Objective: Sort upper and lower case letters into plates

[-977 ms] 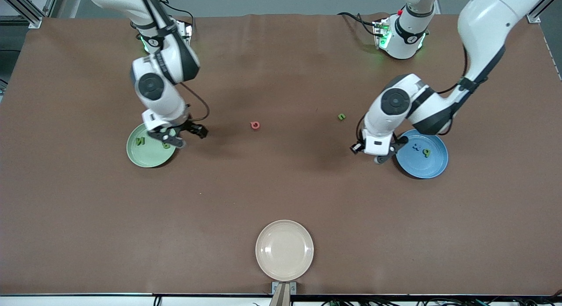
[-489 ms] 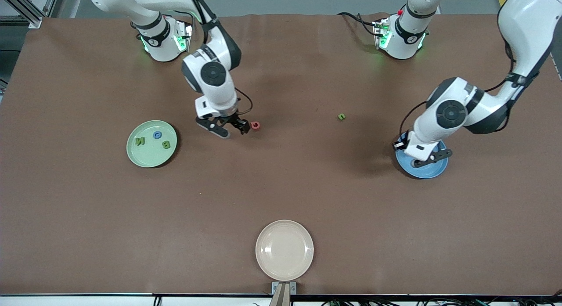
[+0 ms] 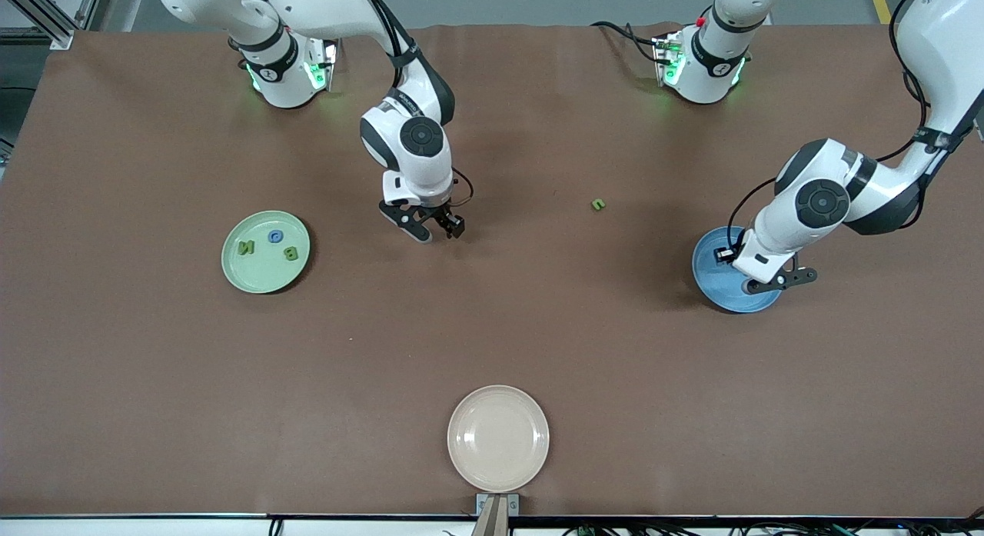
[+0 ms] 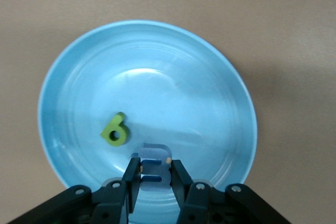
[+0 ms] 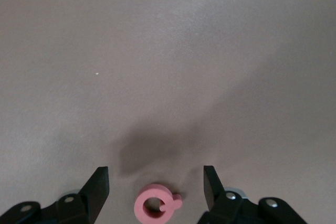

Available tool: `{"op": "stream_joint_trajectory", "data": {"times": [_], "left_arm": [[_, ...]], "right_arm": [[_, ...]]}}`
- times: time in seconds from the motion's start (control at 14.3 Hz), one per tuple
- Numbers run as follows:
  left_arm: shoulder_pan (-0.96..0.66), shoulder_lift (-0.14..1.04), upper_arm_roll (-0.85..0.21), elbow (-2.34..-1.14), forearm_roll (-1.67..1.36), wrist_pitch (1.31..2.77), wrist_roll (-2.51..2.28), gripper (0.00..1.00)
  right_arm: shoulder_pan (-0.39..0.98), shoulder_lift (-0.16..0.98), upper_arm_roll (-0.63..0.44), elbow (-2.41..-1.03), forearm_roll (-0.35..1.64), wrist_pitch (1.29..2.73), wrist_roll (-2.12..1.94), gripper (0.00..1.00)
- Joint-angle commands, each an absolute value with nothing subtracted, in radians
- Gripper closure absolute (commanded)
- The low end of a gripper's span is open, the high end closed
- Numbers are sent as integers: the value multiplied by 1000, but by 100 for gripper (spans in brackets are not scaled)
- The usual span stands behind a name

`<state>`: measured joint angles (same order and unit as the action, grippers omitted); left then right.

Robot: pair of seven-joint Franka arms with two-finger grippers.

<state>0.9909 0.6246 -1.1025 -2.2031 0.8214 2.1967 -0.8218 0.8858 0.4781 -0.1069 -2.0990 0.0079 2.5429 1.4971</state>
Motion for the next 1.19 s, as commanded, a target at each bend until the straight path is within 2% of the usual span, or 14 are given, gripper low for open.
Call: {"op": "stream_joint_trajectory", "data": {"times": [0.0, 0.35, 0.56, 0.77, 0.91, 0.98, 1.12], "left_arm": [[1002, 684, -1118, -2197, 883, 2206, -822, 87], [991, 713, -1080, -2197, 894, 2282, -828, 86], [989, 713, -1080, -2197, 893, 2283, -833, 81], [988, 709, -1080, -2195, 893, 2281, -834, 66], [988, 706, -1081, -2191, 894, 2280, -833, 45], [988, 703, -1081, -2186, 894, 2276, -831, 37], [989, 696, -1091, -2184, 893, 2263, -831, 33]], "right_arm": [[908, 497, -118, -2085, 20, 2566, 1589, 20], [940, 520, -118, -2072, 20, 2563, 1689, 22], [951, 522, -117, -2072, 20, 2559, 1744, 26], [968, 522, -115, -2072, 20, 2554, 1785, 27], [971, 522, -115, -2072, 20, 2554, 1798, 32], [971, 522, -115, -2072, 21, 2554, 1798, 36], [965, 522, -115, -2072, 20, 2556, 1796, 48]]}}
